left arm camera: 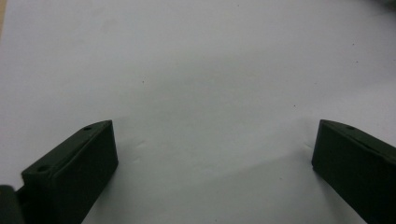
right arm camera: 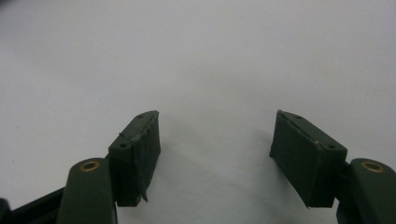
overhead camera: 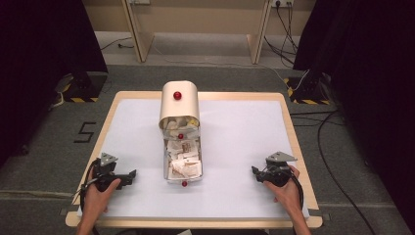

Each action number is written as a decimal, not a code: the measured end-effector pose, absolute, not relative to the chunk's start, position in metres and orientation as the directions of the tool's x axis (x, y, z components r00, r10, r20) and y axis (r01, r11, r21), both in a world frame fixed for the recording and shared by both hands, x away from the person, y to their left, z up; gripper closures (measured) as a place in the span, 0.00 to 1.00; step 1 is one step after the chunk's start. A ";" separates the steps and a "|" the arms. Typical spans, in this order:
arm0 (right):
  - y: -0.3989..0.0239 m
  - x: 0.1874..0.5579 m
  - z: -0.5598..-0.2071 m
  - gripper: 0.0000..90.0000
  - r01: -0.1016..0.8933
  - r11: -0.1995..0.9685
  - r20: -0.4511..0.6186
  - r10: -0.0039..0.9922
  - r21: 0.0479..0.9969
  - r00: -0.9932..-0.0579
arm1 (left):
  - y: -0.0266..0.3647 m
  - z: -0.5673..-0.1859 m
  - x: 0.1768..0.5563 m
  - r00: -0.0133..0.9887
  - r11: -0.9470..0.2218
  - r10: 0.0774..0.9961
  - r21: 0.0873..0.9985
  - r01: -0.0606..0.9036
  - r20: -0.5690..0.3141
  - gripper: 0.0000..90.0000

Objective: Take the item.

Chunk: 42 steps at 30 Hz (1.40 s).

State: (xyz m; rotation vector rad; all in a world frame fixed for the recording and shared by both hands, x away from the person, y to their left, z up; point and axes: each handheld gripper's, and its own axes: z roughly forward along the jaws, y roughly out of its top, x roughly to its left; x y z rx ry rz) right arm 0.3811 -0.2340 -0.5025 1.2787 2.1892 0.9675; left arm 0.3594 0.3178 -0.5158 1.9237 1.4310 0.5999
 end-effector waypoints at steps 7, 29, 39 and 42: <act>-0.232 0.380 -0.500 0.31 0.587 0.309 0.006 0.882 0.748 -0.471 | 0.318 -0.516 0.359 0.297 -0.186 0.955 0.734 0.653 -0.023 0.00; -0.171 0.355 -0.452 0.32 0.457 0.300 0.043 0.797 0.837 -0.602 | 0.318 -0.516 0.360 0.297 -0.186 0.955 0.734 0.653 -0.023 0.00; -0.125 0.344 -0.438 0.33 0.397 0.357 0.027 0.714 0.846 -0.700 | 0.318 -0.516 0.360 0.295 -0.183 0.955 0.735 0.653 -0.024 0.00; -0.114 0.342 -0.435 0.34 0.378 0.370 0.024 0.687 0.849 -0.727 | 0.318 -0.516 0.360 0.296 -0.183 0.955 0.735 0.653 -0.024 0.00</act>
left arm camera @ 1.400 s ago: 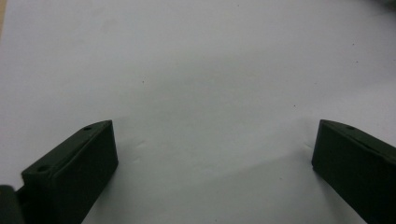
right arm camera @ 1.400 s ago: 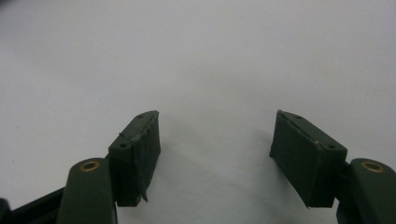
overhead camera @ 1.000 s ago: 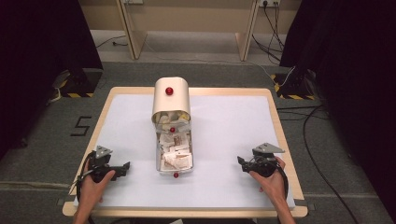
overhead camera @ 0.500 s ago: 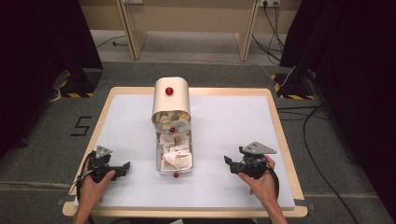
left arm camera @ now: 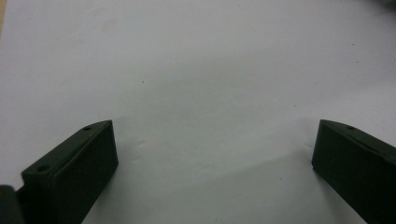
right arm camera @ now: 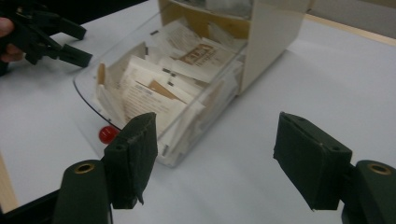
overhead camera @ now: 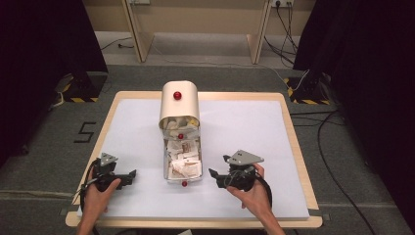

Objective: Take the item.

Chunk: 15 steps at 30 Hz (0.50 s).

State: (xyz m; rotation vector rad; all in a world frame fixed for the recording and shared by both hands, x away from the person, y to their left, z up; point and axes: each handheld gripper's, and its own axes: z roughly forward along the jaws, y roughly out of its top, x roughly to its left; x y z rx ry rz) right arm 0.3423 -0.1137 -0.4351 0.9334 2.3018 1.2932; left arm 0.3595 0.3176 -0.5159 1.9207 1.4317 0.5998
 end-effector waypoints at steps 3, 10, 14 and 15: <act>-0.101 0.341 -0.432 0.36 0.361 0.382 0.022 0.660 0.851 -0.751 | 0.318 -0.516 0.360 0.295 -0.183 0.955 0.735 0.653 -0.025 0.00; -0.078 0.336 -0.433 0.40 0.339 0.405 0.025 0.610 0.849 -0.792 | 0.318 -0.516 0.360 0.295 -0.183 0.955 0.735 0.653 -0.024 0.00; -0.064 0.333 -0.436 0.43 0.326 0.426 0.027 0.574 0.844 -0.819 | 0.318 -0.516 0.360 0.295 -0.183 0.955 0.735 0.653 -0.024 0.00; -0.059 0.333 -0.437 0.45 0.319 0.430 0.030 0.557 0.845 -0.830 | 0.318 -0.516 0.360 0.296 -0.183 0.955 0.735 0.653 -0.025 0.00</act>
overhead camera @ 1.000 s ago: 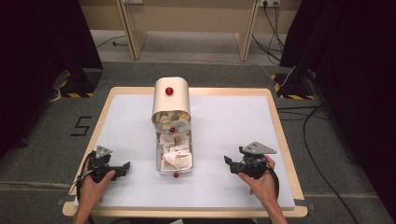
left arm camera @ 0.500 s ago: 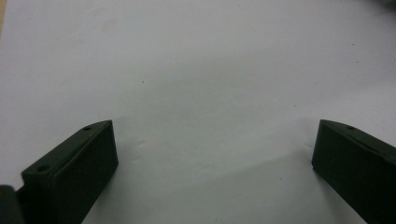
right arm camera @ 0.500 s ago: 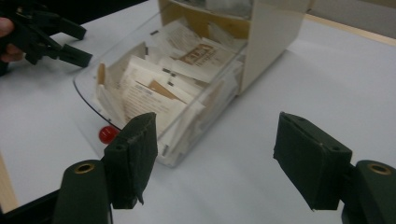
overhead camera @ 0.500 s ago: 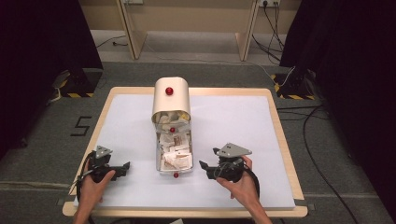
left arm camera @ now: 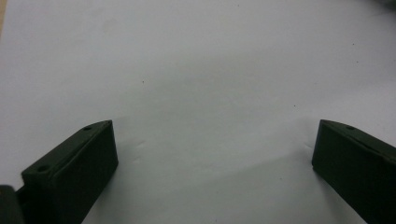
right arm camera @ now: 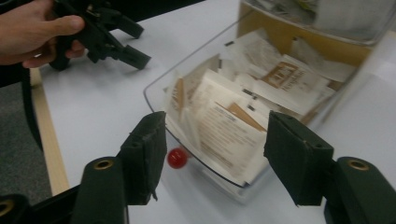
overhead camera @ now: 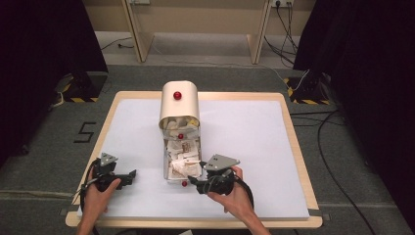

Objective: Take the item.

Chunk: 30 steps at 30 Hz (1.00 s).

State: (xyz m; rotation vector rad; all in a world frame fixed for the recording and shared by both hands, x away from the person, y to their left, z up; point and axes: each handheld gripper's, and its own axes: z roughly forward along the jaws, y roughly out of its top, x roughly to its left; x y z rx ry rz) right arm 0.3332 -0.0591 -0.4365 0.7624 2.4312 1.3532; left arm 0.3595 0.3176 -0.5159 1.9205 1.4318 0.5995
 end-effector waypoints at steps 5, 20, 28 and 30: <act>-0.043 0.335 -0.438 0.54 0.284 0.445 0.008 0.527 0.849 -0.850 | 0.318 -0.516 0.360 0.296 -0.183 0.955 0.735 0.653 -0.025 0.00; -0.021 0.345 -0.448 0.72 0.252 0.484 -0.017 0.485 0.838 -0.874 | 0.318 -0.516 0.360 0.295 -0.183 0.955 0.735 0.653 -0.025 0.00; -0.015 0.351 -0.454 0.78 0.261 0.500 -0.008 0.473 0.826 -0.881 | 0.318 -0.516 0.360 0.297 -0.186 0.955 0.734 0.653 -0.023 0.00; -0.014 0.353 -0.456 0.82 0.268 0.503 -0.002 0.472 0.822 -0.881 | 0.318 -0.516 0.360 0.297 -0.186 0.955 0.734 0.653 -0.022 0.00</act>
